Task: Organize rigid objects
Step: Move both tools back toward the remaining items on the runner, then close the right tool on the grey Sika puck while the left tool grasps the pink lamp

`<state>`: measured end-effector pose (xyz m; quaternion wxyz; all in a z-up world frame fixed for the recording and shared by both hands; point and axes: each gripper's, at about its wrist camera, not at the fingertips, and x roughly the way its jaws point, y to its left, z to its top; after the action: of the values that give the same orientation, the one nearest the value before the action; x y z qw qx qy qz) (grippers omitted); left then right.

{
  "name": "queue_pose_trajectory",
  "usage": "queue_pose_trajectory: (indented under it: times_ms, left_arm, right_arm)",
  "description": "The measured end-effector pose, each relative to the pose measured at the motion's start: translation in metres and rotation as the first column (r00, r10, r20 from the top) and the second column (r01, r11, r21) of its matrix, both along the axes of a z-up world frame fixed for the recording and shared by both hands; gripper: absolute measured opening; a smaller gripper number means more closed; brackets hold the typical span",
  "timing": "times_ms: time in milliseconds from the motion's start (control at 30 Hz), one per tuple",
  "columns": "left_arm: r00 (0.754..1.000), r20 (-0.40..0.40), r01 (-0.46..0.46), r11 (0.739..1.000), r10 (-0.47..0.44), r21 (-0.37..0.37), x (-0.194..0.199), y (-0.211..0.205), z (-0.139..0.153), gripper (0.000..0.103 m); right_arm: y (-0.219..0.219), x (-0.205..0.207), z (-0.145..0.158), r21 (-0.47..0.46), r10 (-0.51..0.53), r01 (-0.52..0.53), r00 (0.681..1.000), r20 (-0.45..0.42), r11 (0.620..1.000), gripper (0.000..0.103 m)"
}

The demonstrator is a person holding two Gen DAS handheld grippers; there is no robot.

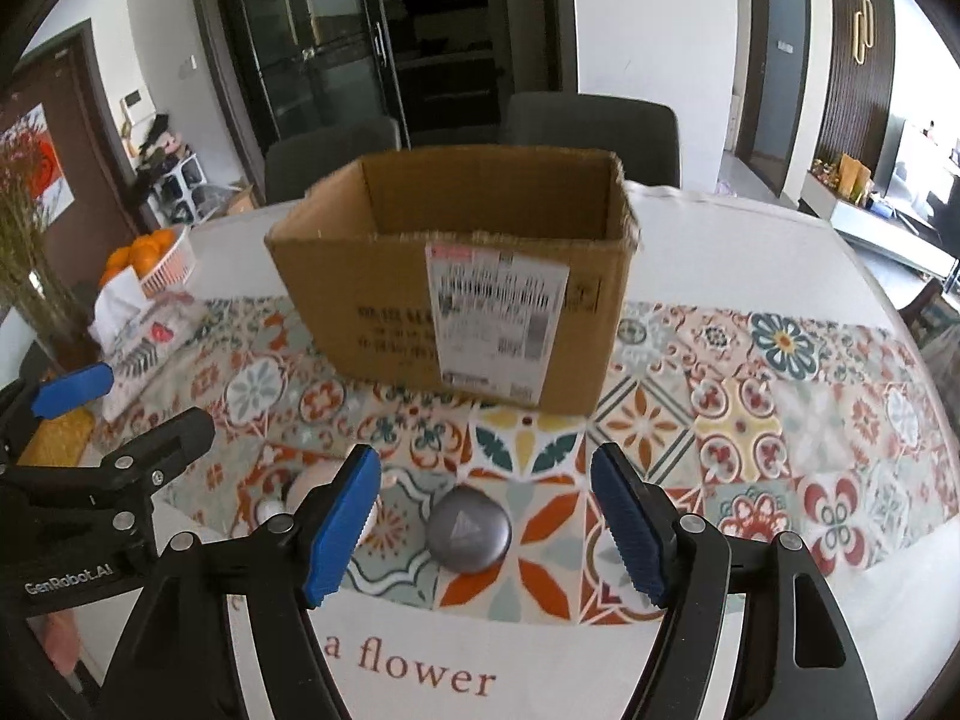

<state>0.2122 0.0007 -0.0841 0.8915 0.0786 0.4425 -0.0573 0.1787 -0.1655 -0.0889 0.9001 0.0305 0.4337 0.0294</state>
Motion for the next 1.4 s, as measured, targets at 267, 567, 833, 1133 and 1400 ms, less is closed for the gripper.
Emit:
queue_pose_trajectory:
  times_ms: [267, 567, 833, 1133, 1400]
  left_arm:
    - [0.996, -0.086, -0.006, 1.0, 0.004, -0.02, -0.004, 0.008, -0.039, 0.096]
    - [0.989, -0.144, -0.015, 1.0, 0.016, 0.011, -0.001, 0.014, -0.075, 0.096]
    - [0.985, -0.173, -0.033, 0.999, 0.03, -0.016, 0.008, 0.023, -0.095, 0.096]
    - [0.986, -0.164, -0.015, 0.999, 0.007, -0.048, 0.01, 0.027, -0.104, 0.096]
    - [0.988, -0.154, 0.008, 0.999, -0.015, -0.046, 0.006, 0.026, -0.108, 0.096]
  right_arm:
    - [0.007, 0.0, -0.035, -0.025, 0.031, -0.032, 0.998, -0.061, 0.999, 0.073]
    - [0.013, 0.01, -0.078, -0.024, 0.046, -0.05, 0.988, -0.148, 0.998, 0.073]
    - [0.018, 0.022, -0.101, -0.026, 0.04, -0.046, 0.982, -0.182, 0.999, 0.073]
    - [0.022, 0.026, -0.113, -0.039, 0.013, -0.02, 0.985, -0.175, 0.999, 0.07]
    - [0.025, 0.025, -0.12, -0.037, 0.016, -0.023, 0.987, -0.163, 0.999, 0.058]
